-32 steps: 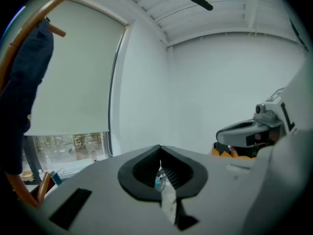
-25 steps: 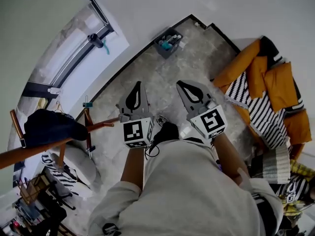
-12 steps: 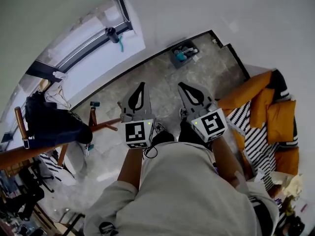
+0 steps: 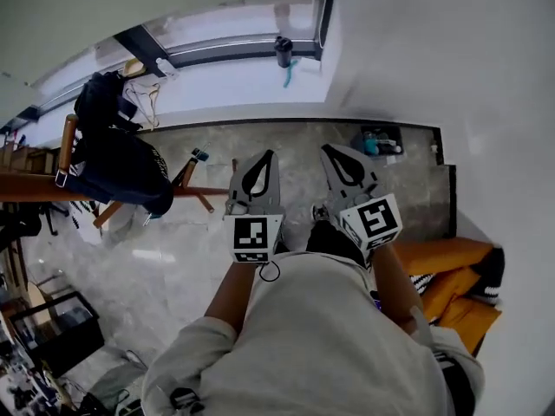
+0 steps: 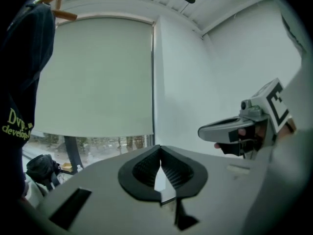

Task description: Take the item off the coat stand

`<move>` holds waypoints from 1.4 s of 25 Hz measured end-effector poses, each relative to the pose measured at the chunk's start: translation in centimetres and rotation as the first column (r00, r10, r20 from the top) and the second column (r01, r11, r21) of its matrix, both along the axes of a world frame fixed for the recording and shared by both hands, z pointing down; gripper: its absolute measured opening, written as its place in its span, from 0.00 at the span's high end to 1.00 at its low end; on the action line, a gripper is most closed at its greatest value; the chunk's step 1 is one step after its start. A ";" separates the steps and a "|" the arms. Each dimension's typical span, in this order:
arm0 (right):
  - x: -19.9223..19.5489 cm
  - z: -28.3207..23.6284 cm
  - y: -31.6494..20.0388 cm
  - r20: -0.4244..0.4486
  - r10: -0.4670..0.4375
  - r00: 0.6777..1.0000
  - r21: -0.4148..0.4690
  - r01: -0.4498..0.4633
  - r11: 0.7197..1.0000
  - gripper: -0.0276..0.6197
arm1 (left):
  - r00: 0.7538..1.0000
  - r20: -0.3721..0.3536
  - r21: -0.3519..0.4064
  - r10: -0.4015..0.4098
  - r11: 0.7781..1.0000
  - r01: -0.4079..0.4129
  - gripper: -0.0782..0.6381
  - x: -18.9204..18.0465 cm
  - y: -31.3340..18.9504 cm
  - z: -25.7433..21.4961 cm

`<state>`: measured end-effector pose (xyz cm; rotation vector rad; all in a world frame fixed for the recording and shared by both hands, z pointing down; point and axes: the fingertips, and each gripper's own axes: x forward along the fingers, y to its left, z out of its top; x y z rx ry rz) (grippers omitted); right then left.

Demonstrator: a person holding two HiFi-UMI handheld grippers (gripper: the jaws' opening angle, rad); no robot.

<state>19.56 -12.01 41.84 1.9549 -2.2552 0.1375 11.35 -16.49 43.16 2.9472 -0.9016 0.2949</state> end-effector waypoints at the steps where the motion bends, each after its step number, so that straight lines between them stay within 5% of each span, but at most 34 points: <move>1: -0.2 -0.1 -0.8 0.001 -0.044 0.999 0.002 0.044 0.999 0.95 | 0.999 -0.001 -0.001 -0.037 0.999 0.037 0.88 -0.2 -0.3 -0.1; 5: -1.5 -0.1 -3.5 0.017 -0.205 0.979 0.012 0.205 0.979 0.95 | 0.982 -0.006 -0.003 -0.189 0.982 0.189 0.88 -1.8 -1.7 -0.6; 9: -3.9 0.2 -5.4 0.033 -0.341 0.939 0.016 0.341 0.940 0.95 | 0.942 0.015 0.013 -0.335 0.942 0.335 0.88 -5.4 -1.9 -1.0; 17: -12.8 -0.4 -6.9 0.038 -0.604 0.796 0.066 0.601 0.797 0.95 | 0.767 0.050 0.037 -0.640 0.769 0.639 0.88 -16.3 0.1 -1.4; 22: -17.2 -1.2 -7.1 0.045 -0.667 0.744 0.096 0.661 0.744 0.95 | 0.686 0.044 0.050 -0.727 0.687 0.725 0.88 -21.5 1.8 -1.8; 27: -21.2 -4.0 -6.9 0.010 -0.729 0.685 0.158 0.719 0.677 0.94 | 0.629 0.019 0.061 -0.777 0.629 0.775 0.88 -26.0 2.8 -2.7; 30: -23.3 -5.2 -6.7 -0.028 -0.766 0.643 0.165 0.758 0.631 0.73 | 0.610 0.000 0.052 -0.793 0.609 0.792 0.88 -27.4 2.7 -3.2; 35: -26.0 -6.7 -7.5 -0.048 -0.771 0.636 0.185 0.764 0.618 0.73 | 0.590 -0.033 0.060 -0.806 0.588 0.807 0.88 -29.5 2.5 -4.3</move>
